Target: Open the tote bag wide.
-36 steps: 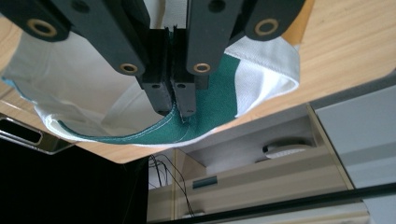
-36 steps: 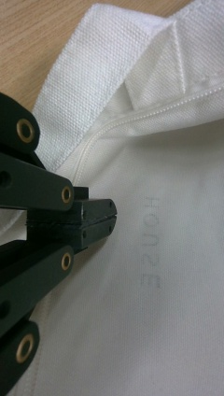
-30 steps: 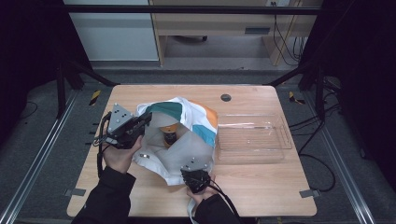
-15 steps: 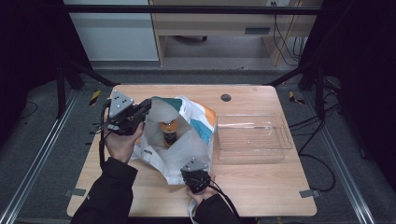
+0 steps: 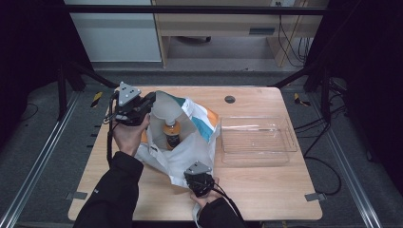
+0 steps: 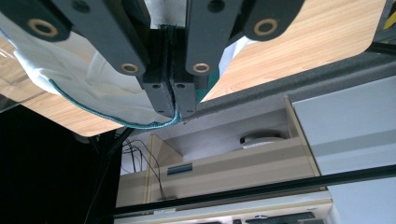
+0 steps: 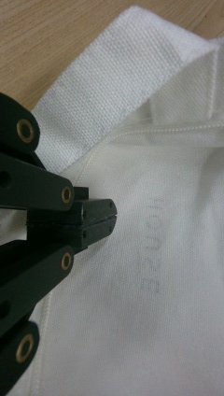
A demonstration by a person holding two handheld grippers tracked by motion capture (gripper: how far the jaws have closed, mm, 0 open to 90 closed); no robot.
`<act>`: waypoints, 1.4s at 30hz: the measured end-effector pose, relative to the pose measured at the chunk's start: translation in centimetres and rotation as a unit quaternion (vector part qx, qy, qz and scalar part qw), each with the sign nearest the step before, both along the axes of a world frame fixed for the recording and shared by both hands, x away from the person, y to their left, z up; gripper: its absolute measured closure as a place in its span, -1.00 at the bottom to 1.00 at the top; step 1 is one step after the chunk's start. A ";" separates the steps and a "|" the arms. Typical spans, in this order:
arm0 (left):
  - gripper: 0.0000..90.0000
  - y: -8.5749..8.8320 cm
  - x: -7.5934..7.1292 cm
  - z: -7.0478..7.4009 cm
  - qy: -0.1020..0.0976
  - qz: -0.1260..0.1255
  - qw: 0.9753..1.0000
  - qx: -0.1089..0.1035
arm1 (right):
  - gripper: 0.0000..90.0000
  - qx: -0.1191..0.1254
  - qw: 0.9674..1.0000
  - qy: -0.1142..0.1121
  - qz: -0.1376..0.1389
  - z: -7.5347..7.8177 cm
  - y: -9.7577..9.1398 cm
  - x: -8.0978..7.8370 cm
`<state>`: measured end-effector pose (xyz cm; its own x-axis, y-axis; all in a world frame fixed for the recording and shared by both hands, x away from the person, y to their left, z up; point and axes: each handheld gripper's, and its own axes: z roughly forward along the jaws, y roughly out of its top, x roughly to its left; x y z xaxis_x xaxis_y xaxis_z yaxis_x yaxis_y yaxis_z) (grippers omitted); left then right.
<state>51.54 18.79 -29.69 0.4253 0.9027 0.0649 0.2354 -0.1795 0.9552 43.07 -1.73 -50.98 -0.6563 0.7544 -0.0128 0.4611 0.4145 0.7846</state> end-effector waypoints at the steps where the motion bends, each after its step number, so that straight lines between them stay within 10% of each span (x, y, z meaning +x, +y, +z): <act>1: 0.97 -0.2 0.3 -0.1 0.000 0.001 1.000 0.001 | 1.00 0.000 1.000 0.000 0.000 0.0 0.0 0.0; 42: 0.97 -0.1 8.0 -7.1 0.079 0.033 0.996 0.018 | 1.00 0.001 1.000 0.001 0.004 0.0 0.1 0.2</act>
